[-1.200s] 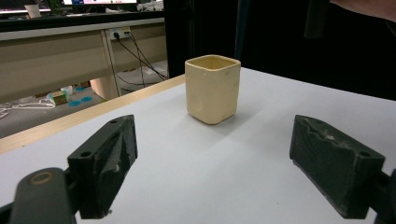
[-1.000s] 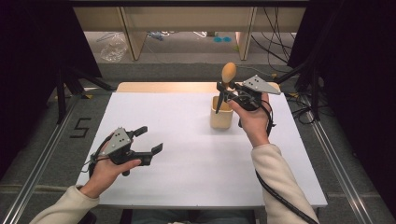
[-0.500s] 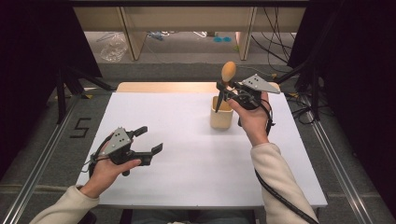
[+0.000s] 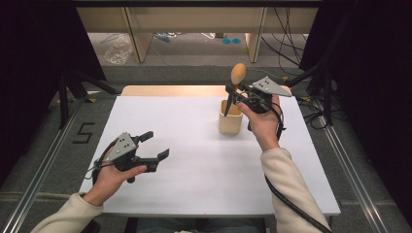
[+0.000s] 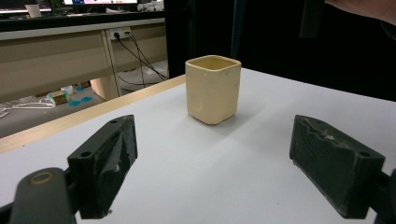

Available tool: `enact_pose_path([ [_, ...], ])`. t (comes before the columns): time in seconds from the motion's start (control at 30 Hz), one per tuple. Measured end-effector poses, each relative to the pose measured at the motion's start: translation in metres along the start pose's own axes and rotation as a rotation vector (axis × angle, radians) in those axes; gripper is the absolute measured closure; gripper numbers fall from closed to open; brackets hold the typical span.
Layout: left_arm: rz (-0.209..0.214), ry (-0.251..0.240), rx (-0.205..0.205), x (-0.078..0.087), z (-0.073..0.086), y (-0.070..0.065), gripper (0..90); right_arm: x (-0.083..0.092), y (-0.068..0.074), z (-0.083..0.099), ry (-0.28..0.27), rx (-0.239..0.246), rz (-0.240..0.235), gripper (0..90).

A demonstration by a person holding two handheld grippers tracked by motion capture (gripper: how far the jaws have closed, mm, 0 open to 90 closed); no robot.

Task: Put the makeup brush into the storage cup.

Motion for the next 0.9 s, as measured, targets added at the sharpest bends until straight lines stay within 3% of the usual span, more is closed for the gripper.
enact_pose_path([
  [0.9,0.002,-0.006,-0.004,0.0002,-0.0014,0.0002,14.8,-0.0045,-0.0096,-0.0041,-0.019,-0.012,0.028,64.0],
])
Point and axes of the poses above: each handheld gripper's, and its own axes: x roughly backward along the jaws, z roughly out of its underside, y roughly to its left, the point moved 8 cm from there along -x, roughly forward along the jaws, and after that the axes turned 5 degrees about -y, right-handed, at the moved point
